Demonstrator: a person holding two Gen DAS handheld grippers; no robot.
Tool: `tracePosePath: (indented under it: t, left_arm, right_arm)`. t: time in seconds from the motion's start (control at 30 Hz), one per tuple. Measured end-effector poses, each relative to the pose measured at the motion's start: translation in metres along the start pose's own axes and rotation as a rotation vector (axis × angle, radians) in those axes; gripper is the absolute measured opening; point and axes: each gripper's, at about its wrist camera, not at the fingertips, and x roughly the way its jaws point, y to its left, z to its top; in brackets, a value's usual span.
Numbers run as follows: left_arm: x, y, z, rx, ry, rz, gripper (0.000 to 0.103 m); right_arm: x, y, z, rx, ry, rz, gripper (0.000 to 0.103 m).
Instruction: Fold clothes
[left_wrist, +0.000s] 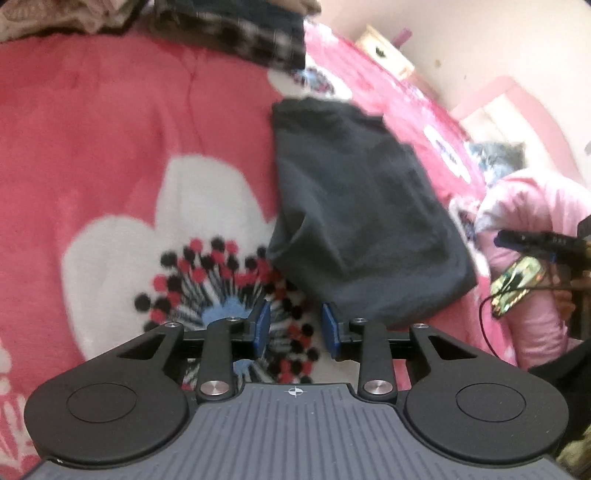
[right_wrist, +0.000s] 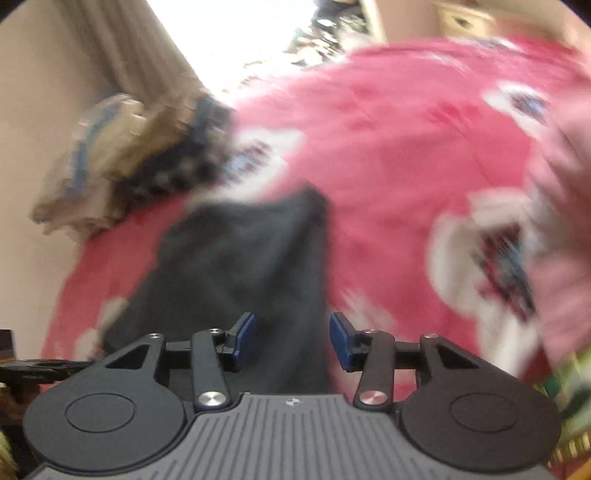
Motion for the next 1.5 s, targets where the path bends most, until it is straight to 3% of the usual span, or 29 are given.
tracePosePath:
  t: [0.13,0.27,0.37,0.5,0.67,0.9,1.07,1.27,1.43,1.5]
  left_arm:
    - [0.000,-0.015,0.010,0.016,-0.037,-0.045,0.032]
    - [0.009,-0.033,0.016,0.051,-0.056,-0.070,0.036]
    - [0.025,-0.038,0.018,0.043,-0.038,-0.002,0.037]
    - [0.041,-0.030,0.021,-0.004,-0.015,0.046,0.037]
    - [0.049,-0.027,0.025,-0.024,0.012,0.090,0.038]
    - [0.062,-0.035,0.031,-0.037,0.056,0.115,0.058]
    - [0.072,-0.046,0.033,-0.008,0.086,0.166,0.059]
    - [0.078,-0.057,0.031,0.067,0.098,0.246,0.042]
    - [0.075,-0.051,0.032,0.030,0.077,0.229,0.016]
    - [0.073,-0.049,0.032,0.016,0.072,0.206,0.011]
  right_arm:
    - [0.031,0.056,0.026,-0.140,0.055,0.107,0.051]
    - [0.074,0.106,0.035,-0.219,0.172,0.209,0.052]
    - [0.102,0.129,0.029,-0.256,0.243,0.228,0.052]
    - [0.123,0.142,0.019,-0.257,0.283,0.217,0.052]
    - [0.124,0.142,0.018,-0.214,0.262,0.201,0.054]
    - [0.127,0.136,0.012,-0.155,0.262,0.197,0.057]
    - [0.127,0.136,0.010,-0.151,0.253,0.201,0.060]
    - [0.127,0.133,0.010,-0.138,0.244,0.198,0.061]
    - [0.127,0.131,0.011,-0.128,0.237,0.196,0.061]
    - [0.127,0.130,0.011,-0.122,0.235,0.196,0.061]
